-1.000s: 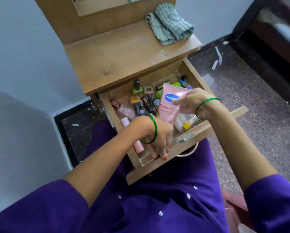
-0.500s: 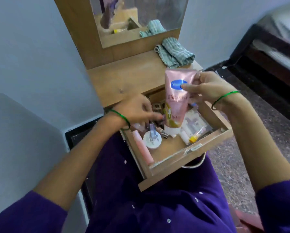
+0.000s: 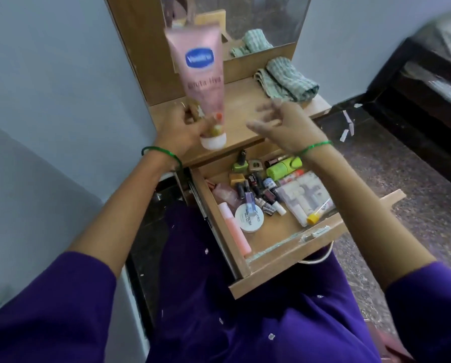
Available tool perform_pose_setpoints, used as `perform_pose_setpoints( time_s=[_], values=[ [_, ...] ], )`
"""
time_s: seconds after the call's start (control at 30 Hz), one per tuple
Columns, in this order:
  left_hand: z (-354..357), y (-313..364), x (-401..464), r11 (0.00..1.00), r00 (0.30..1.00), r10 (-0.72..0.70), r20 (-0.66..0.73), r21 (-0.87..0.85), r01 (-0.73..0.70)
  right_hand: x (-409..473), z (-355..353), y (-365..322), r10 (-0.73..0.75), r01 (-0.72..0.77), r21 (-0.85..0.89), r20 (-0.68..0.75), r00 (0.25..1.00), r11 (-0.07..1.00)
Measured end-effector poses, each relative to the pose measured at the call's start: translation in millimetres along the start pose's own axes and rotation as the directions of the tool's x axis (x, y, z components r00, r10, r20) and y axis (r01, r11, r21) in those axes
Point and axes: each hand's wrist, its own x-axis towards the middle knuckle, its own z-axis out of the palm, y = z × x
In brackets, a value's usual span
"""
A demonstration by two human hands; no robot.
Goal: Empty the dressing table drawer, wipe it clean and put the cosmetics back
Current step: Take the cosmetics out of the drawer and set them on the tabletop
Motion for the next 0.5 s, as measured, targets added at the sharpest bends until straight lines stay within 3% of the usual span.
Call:
perform_pose_setpoints(
  time_s=[0.07,0.17,0.5],
  values=[
    [-10.9,0.6,14.2,0.998,0.996,0.011,-0.092,-0.054,-0.016,-18.4,15.4,19.2,0.056,-0.029,-0.174,0.152,0.987,0.984],
    [-20.6,-0.7,31.9,0.999,0.985,0.043,-0.168,-0.019,-0.047,-46.9,46.9,38.7,0.155,0.005,-0.379,0.388,0.908,0.925],
    [-31.0,-28.0,49.4,0.982,0.932,0.119,-0.342,0.182,-0.059,-61.5,97.9,61.5,0.269,0.011,-0.563,0.411,0.871,0.826]
  ],
)
